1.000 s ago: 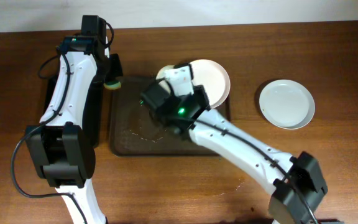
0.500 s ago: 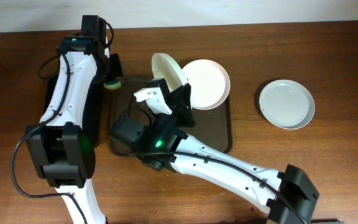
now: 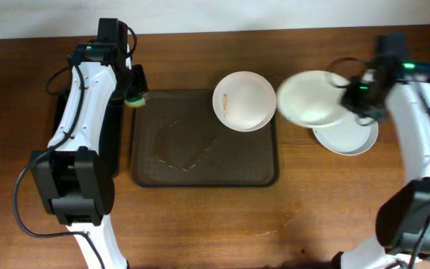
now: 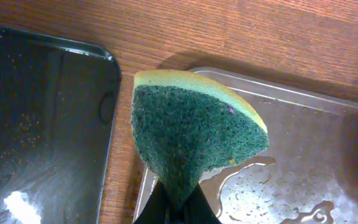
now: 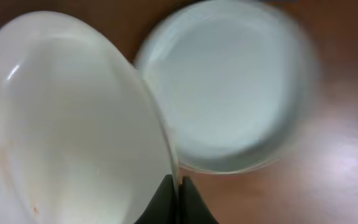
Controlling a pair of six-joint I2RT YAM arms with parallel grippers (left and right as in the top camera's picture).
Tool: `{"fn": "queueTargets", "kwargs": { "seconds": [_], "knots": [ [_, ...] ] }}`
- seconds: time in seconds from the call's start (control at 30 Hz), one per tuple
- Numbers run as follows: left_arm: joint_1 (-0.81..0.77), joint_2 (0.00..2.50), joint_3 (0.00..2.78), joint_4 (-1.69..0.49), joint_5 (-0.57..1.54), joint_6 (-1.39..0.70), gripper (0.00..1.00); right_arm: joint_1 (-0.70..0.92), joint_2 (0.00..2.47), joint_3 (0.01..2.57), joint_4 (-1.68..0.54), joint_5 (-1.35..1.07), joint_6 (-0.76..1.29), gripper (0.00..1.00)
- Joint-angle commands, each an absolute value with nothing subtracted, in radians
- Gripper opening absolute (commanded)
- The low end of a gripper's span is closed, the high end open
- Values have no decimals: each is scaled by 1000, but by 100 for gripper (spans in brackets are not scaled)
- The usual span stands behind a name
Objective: Clean dirty plates on tray and stack at the side
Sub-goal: 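Lift the second plate with the right gripper and stack it on the first, then return the right gripper and grasp the last plate's rim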
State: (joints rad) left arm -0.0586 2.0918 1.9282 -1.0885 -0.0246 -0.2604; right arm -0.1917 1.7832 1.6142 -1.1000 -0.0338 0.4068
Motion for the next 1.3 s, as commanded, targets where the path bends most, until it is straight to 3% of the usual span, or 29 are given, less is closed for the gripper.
{"fn": "queueTargets", "kwargs": {
  "seconds": [0.0, 0.17, 0.27, 0.47, 0.5, 0.6, 0.7, 0.73, 0.8, 0.9, 1.0, 1.27],
  "knots": [
    [-56, 2122, 1932, -1089, -14, -244, 2, -344, 1763, 1593, -1096, -6, 396, 4],
    [-56, 2128, 1932, -1085, -14, -245, 2, -426, 1765, 1320, -873, 101, 400, 5],
    [-56, 2128, 1932, -1086, -14, -245, 2, -381, 1767, 1258, -793, 60, 400, 32],
    [-56, 2128, 1932, -1087, -14, -244, 2, -80, 1767, 1489, -917, -45, 368, 37],
    [-56, 2128, 1932, -1087, -14, -244, 2, 15, 1769, 1503, -849, -78, 403, 47],
    [-56, 2128, 1932, -1087, -14, -244, 2, 160, 1858, 1502, -803, -68, 635, 46],
    [-56, 2128, 1932, -1087, -14, -245, 2, 232, 1958, 1502, -799, -67, 743, 35],
    [-56, 2128, 1932, -1087, -14, -244, 2, 249, 1991, 1502, -784, -66, 751, 25],
    [-56, 2128, 1932, -1087, -14, -244, 2, 257, 2042, 1502, -778, -49, 796, 15],
    [-56, 2128, 1932, -1087, -14, -244, 2, 257, 2080, 1502, -772, -50, 795, 14],
    [-56, 2128, 1932, -1086, -14, -245, 2, 257, 2084, 1502, -770, -53, 794, 4],
    [-56, 2128, 1932, -1086, -14, -245, 2, 384, 2084, 1502, -886, -193, 729, 4]
  ]
}}
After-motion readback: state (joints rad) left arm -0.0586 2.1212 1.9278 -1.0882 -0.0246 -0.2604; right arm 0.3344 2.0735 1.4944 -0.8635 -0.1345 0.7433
